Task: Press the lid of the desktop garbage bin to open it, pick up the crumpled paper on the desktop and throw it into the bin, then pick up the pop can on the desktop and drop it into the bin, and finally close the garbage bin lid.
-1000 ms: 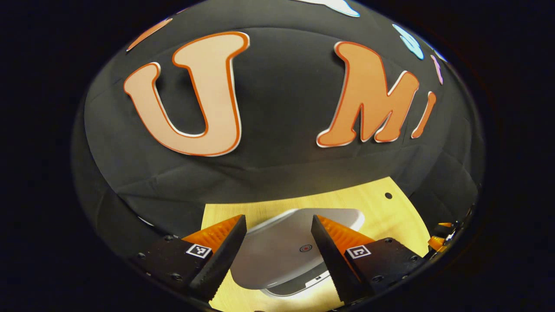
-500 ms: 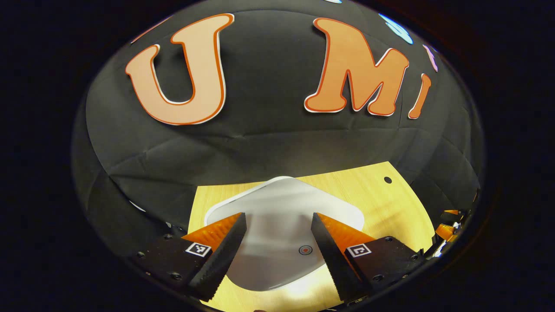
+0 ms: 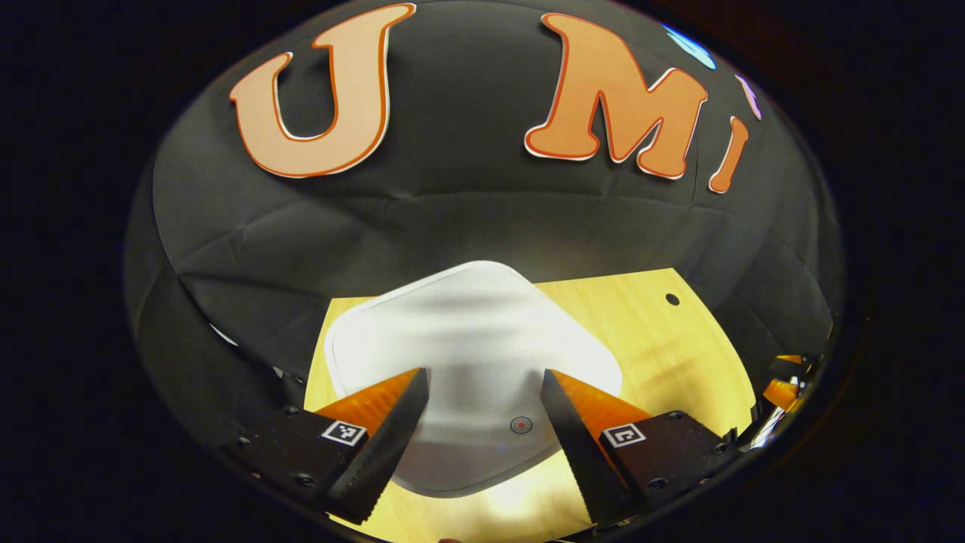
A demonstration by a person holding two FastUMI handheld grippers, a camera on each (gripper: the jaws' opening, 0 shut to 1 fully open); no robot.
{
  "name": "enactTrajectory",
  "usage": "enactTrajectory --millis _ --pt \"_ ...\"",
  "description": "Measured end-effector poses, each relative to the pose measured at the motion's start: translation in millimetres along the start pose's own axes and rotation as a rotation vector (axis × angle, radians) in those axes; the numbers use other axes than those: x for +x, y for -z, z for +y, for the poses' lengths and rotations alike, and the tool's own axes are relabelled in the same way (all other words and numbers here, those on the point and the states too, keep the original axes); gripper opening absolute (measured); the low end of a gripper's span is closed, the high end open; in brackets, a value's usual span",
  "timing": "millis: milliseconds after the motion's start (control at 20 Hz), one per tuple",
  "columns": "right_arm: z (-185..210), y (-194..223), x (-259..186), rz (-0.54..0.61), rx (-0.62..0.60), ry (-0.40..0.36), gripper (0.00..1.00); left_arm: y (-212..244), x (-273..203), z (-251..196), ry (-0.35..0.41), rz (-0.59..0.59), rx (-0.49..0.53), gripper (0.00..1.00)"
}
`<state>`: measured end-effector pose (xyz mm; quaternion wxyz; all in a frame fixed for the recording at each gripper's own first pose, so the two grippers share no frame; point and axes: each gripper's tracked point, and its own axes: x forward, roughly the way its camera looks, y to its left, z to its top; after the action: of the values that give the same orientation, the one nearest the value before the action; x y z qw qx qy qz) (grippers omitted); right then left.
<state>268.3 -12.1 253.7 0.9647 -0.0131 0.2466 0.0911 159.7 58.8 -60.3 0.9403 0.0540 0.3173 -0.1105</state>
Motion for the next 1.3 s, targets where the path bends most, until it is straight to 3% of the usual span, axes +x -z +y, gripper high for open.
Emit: enactTrajectory --millis 350,750,1150,1300 --pt "7.5 5.4 5.9 0.018 -0.002 -0.014 0.96 5.0 4.4 -0.5 -0.041 -0.098 0.025 0.99" --pt "16.9 2.7 11.5 0.025 -0.004 -0.032 0.96 3.4 0.1 0.3 -0.03 -0.103 0.024 0.98" --pt "9.1 -25.3 3.4 -0.055 0.005 0.001 0.96 2.6 -4.7 0.9 -0.077 -0.086 -0.003 0.97" --pt "4.0 -37.5 0.2 -0.092 0.002 0.025 0.96 -14.0 -15.8 -14.0 -0.072 -0.151 0.004 0.97"
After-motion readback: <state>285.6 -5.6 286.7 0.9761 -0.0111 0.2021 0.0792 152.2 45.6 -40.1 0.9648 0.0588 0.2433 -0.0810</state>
